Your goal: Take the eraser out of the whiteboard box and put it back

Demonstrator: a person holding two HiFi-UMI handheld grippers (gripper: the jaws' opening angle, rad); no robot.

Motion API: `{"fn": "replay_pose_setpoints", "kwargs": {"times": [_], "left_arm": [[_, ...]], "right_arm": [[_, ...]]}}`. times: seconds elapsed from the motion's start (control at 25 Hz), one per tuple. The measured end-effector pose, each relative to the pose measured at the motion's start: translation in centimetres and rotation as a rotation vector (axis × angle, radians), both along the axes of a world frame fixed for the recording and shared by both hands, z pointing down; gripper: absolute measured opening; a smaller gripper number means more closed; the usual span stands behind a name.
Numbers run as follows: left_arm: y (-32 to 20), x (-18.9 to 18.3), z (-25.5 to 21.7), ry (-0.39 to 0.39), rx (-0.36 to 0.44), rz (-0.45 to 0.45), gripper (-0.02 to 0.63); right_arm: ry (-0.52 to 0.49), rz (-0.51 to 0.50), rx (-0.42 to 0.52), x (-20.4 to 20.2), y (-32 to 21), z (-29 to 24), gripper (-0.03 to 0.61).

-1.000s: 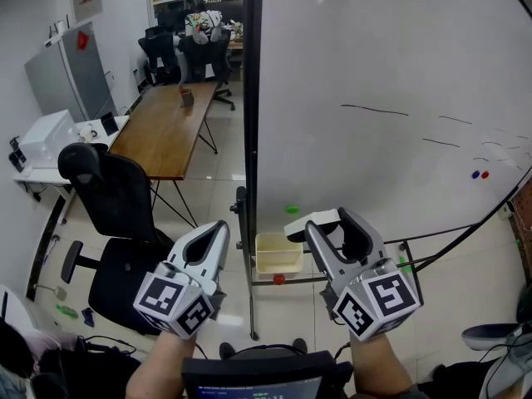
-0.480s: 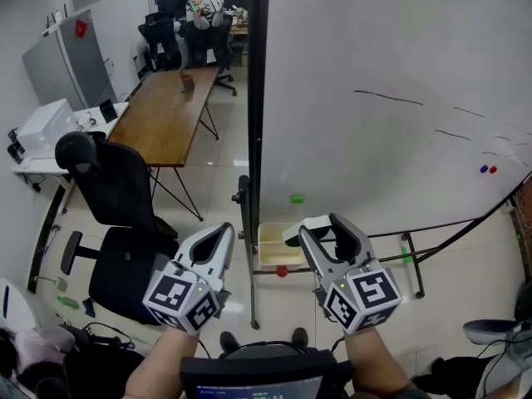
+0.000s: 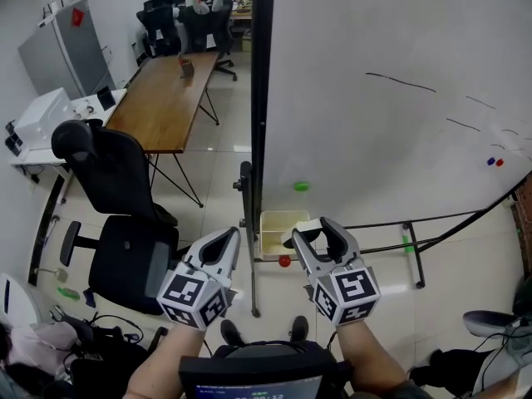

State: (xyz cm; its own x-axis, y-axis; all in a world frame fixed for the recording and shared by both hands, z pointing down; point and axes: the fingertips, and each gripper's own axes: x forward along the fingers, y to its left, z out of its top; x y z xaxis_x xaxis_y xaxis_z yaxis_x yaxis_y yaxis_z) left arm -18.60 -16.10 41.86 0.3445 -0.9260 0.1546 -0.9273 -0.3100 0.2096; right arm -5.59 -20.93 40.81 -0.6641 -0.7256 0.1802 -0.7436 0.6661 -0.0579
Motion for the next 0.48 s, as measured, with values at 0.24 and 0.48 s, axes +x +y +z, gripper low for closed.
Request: {"fn": "replay_pose_setpoints", "kwargs": {"times": [0.24, 0.48], "left_arm": [[0.5, 0.0, 1.7, 0.003, -0.030, -0.002, 0.035], [0.6, 0.2, 3.0, 0.005, -0.056, 0.000, 0.035]], "right_arm": [[0.033, -0.004, -0.048, -0.6, 0.1, 3.5, 0.265], [0.072, -0.006, -0.083, -1.2, -0.2, 6.1, 0.265]]}}
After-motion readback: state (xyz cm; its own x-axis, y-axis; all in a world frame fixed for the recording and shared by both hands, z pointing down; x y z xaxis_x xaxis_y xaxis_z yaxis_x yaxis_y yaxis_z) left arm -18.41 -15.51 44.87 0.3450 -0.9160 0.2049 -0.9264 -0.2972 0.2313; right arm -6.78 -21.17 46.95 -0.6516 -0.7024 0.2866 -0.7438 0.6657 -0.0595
